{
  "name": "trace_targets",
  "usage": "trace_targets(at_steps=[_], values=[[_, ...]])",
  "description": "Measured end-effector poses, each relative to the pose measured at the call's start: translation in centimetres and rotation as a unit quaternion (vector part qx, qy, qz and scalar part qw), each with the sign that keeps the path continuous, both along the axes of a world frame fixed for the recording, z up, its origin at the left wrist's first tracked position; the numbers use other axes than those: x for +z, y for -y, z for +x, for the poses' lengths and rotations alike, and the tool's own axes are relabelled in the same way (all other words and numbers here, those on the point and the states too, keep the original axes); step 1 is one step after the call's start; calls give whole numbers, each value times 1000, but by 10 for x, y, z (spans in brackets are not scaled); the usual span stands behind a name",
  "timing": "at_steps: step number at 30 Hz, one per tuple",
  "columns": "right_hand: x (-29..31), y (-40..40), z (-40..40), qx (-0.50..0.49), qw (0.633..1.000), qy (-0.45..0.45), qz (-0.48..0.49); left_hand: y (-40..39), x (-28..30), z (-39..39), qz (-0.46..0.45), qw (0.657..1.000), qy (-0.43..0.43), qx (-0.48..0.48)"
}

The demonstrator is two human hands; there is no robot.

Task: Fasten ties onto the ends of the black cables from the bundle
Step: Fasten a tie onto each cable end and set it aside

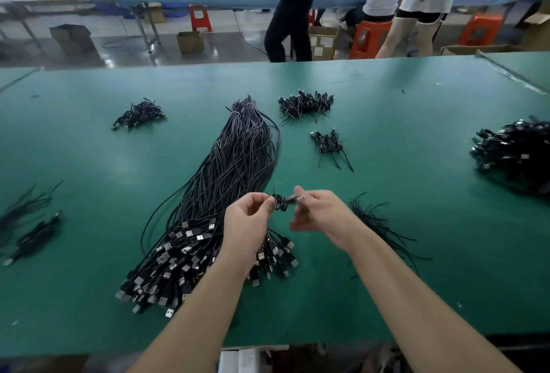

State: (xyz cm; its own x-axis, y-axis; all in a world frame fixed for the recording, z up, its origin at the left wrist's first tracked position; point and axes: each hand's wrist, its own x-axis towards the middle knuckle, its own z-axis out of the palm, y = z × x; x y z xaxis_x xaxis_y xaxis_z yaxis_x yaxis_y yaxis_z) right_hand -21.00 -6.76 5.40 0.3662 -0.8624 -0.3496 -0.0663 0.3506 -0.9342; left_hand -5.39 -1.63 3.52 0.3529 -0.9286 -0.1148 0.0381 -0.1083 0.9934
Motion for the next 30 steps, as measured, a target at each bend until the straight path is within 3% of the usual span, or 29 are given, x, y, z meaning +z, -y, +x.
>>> trace_targets(at_steps=[3, 6, 9, 14, 19, 22, 24, 28, 30], values=[[-2, -1, -3, 71, 996, -30, 41, -1, -1, -1, -65, 985, 158, -7], [-2, -1, -5, 81, 997, 1, 17, -3, -2, -2, -82, 975, 203, -16], [-3, -1, -5, 70, 996, -3, -57, -4, -4, -4, -44, 989, 140, -19], [-1, -2, 1, 50, 968, -127, -210, -3, -2, -8, 58, 998, -19, -1], [-6, -8, 6, 28, 967, -89, -238, 6, 3, -9, 116, 973, -198, 0], [-2, -10, 0, 54, 942, -150, -295, 9, 2, -10, 129, 972, -199, -2], [-1, -9, -2, 63, 950, -137, -274, 9, 0, -10, 131, 976, -174, 0], [1, -6, -5, -41, 994, 53, -84, 8, 1, -10, 81, 984, -159, 21], [3, -3, -7, -44, 999, 13, -23, 6, 4, -11, 37, 996, -80, 33]])
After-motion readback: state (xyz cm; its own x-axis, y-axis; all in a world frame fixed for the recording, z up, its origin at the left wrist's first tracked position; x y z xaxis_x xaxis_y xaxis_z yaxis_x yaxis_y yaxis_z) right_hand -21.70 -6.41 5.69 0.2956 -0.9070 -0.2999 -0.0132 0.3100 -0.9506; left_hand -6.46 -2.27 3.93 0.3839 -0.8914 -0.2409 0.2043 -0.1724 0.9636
